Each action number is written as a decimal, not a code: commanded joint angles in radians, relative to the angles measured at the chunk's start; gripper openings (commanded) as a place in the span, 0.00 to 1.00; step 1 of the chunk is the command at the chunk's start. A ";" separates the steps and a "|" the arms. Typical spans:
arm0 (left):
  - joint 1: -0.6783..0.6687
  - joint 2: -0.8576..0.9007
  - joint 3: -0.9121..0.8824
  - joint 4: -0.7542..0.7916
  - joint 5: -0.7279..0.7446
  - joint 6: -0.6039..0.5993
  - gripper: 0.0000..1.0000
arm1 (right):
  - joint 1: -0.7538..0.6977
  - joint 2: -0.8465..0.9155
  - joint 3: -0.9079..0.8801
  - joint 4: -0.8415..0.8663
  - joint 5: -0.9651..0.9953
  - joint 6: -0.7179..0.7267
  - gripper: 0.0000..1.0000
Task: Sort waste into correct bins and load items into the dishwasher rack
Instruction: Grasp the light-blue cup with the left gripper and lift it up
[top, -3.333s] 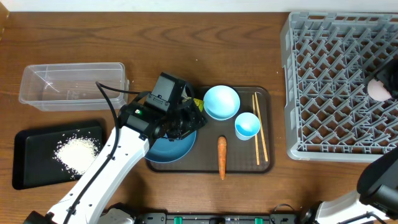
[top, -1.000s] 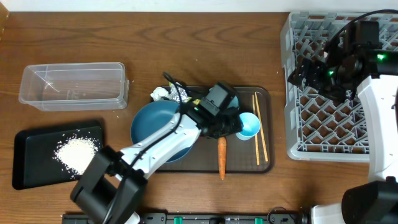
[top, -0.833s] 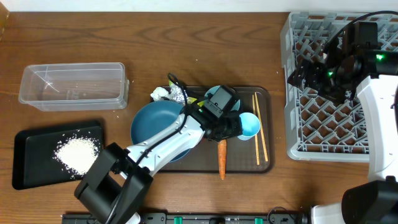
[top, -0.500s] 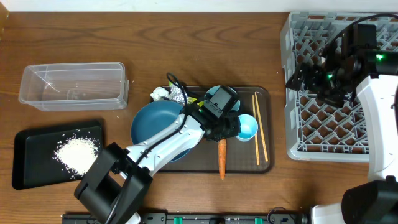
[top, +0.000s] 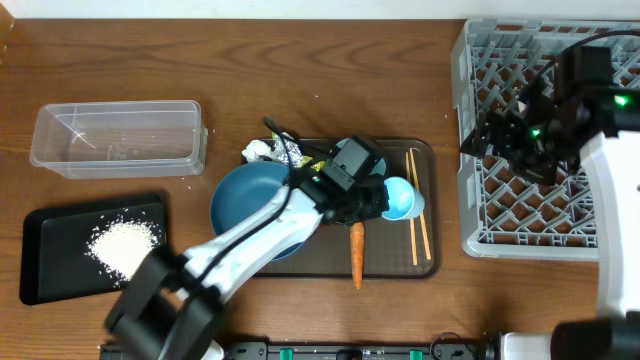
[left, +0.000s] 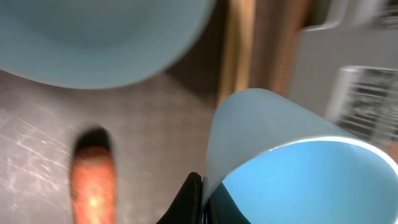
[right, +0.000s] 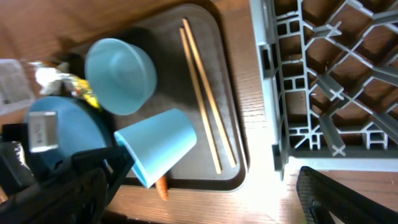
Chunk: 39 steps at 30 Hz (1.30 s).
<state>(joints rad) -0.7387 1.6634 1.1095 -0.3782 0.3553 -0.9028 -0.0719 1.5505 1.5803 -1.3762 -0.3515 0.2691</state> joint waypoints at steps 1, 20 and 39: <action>0.011 -0.150 0.031 0.002 0.052 -0.028 0.06 | -0.034 -0.111 0.002 -0.016 -0.043 -0.021 0.99; 0.313 -0.449 0.027 0.267 0.821 -0.378 0.06 | -0.280 -0.131 -0.111 -0.165 -1.035 -0.389 0.99; 0.323 -0.453 0.020 0.340 0.777 -0.446 0.06 | -0.215 -0.090 -0.183 -0.189 -1.209 -0.209 0.99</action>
<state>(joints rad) -0.4206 1.2194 1.1172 -0.0471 1.1446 -1.3396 -0.3168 1.4738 1.3945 -1.5513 -1.5192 0.0113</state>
